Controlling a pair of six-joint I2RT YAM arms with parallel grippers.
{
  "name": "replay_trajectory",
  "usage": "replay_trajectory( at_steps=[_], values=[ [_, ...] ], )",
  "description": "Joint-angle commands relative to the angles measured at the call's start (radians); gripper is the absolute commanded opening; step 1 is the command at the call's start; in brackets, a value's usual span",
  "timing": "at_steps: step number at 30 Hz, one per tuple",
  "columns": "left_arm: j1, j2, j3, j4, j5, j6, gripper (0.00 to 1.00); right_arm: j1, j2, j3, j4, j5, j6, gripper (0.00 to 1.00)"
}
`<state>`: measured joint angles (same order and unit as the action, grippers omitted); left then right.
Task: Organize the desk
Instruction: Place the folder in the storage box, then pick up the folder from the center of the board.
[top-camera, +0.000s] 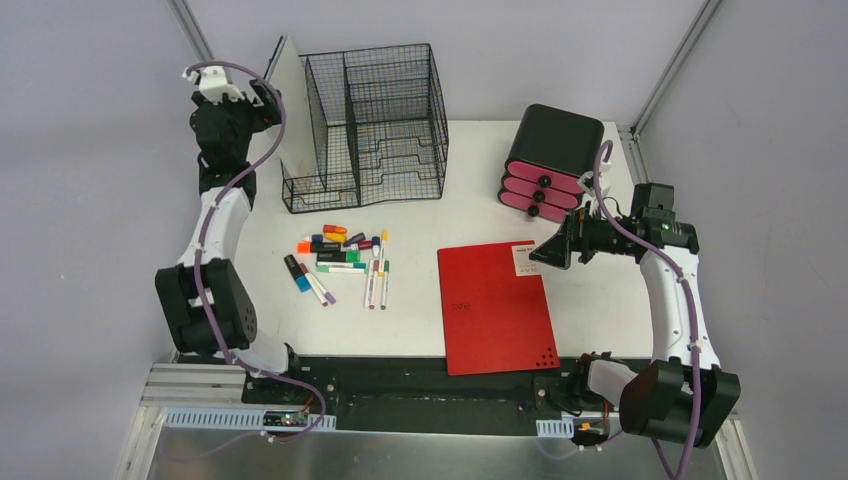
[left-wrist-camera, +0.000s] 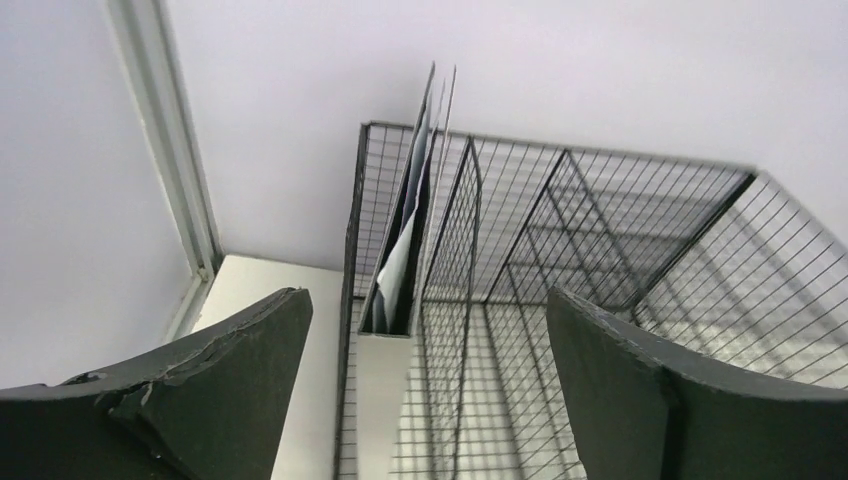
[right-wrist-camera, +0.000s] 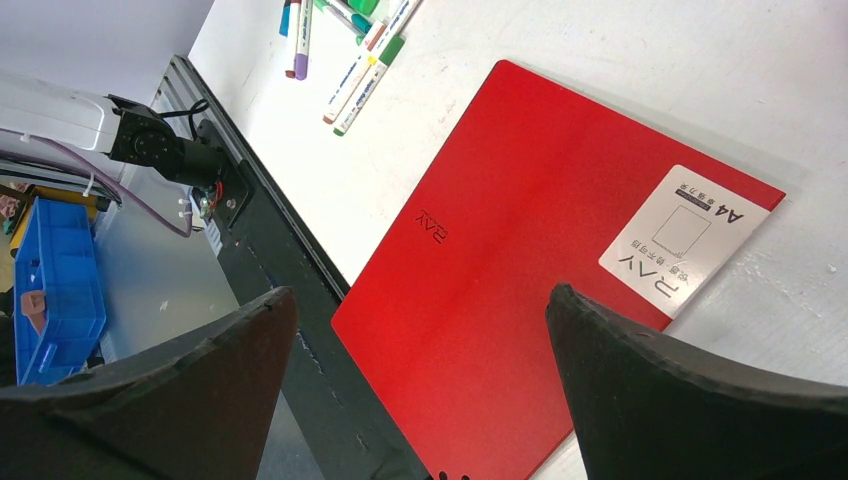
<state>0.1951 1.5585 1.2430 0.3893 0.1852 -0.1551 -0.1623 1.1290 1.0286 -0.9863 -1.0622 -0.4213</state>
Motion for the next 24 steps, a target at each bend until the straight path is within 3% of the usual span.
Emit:
replay_trajectory(
  at_steps=[1,8,12,17,24],
  values=[
    [-0.006,-0.138,-0.049,0.011,-0.135,-0.258,0.92,-0.003,-0.021,0.034,0.005,-0.017,-0.022,0.99],
    [-0.006,-0.176,-0.159,-0.037,0.057,-0.589,0.90,-0.003,-0.021,0.033,-0.001,-0.014,-0.030,0.99],
    [-0.014,-0.226,-0.283,-0.005,0.128,-0.703,0.90,-0.001,-0.014,0.027,-0.005,-0.001,-0.042,0.99],
    [-0.066,-0.323,-0.362,-0.061,0.194,-0.672,0.90,0.014,0.007,0.031,-0.022,0.042,-0.072,0.99],
    [-0.239,-0.439,-0.406,-0.243,0.231,-0.523,0.91,0.032,0.004,0.013,0.005,0.132,-0.096,0.99]
  ],
)
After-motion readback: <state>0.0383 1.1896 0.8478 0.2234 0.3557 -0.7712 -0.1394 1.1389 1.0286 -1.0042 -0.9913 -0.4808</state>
